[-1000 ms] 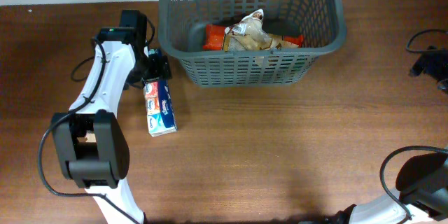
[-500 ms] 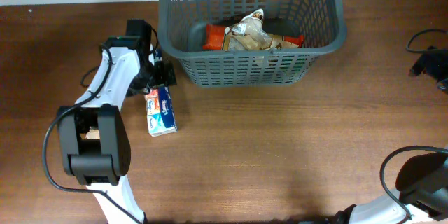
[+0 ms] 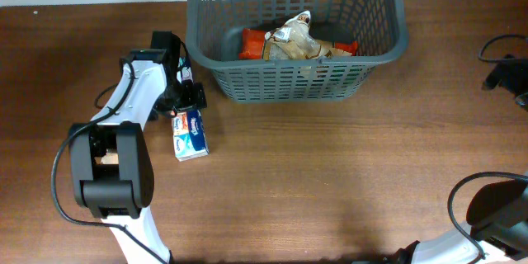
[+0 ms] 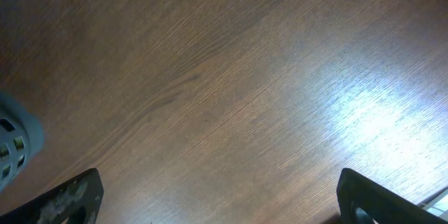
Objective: Pack container
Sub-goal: 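Close the left gripper on the tissue pack and lift it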
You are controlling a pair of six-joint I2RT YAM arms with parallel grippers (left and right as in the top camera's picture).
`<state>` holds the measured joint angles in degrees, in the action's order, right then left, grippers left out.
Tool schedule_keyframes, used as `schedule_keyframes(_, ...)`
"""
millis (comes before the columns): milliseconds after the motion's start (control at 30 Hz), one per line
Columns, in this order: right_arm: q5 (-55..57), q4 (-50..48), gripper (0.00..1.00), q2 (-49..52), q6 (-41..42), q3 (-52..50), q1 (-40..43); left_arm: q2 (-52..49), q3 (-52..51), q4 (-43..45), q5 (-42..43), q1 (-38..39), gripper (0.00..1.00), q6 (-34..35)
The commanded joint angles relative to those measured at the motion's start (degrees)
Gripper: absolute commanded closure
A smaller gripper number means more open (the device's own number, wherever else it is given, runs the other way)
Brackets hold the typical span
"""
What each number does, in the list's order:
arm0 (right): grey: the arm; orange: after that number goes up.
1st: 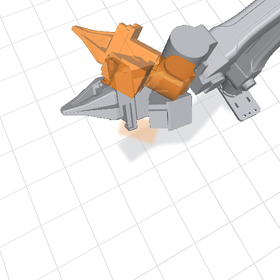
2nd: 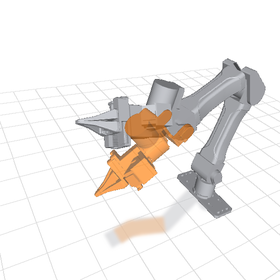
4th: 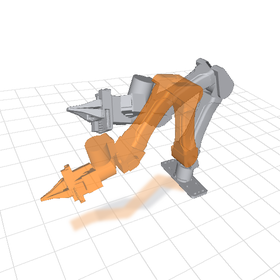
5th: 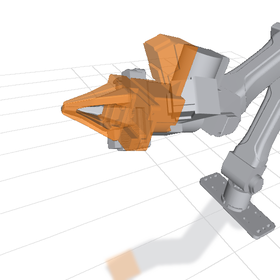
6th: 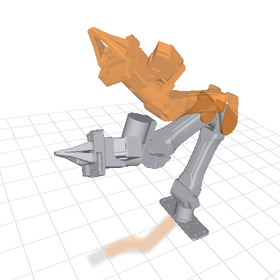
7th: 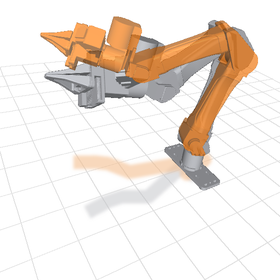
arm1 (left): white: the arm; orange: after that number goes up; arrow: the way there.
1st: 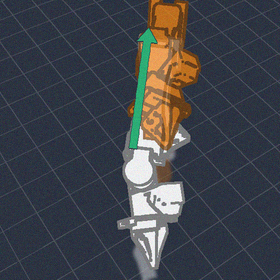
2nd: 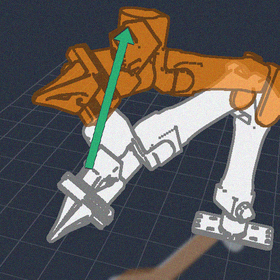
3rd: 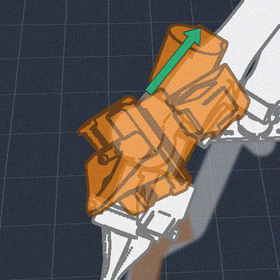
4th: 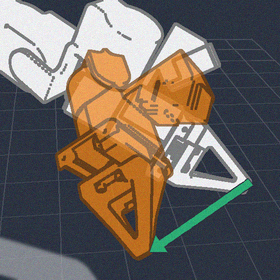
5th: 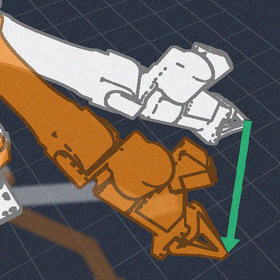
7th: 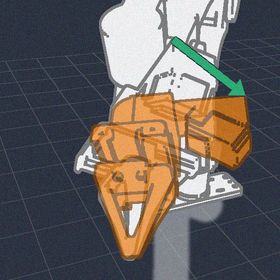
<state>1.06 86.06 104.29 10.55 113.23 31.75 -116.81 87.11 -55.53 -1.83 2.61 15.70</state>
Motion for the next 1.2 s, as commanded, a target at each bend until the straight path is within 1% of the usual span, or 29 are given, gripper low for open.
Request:
schedule_keyframes(0, 0.07, -0.04, 0.01, -0.72, 0.5, -0.11, 0.15, -0.61, -1.75, 0.98, -0.96, 0.13, 0.01, 0.15)
schedule_keyframes(1167, 0.07, -0.04, 0.01, -0.72, 0.5, -0.11, 0.15, -0.61, -4.85, 3.96, -0.79, 0.13, 0.01, 0.09)
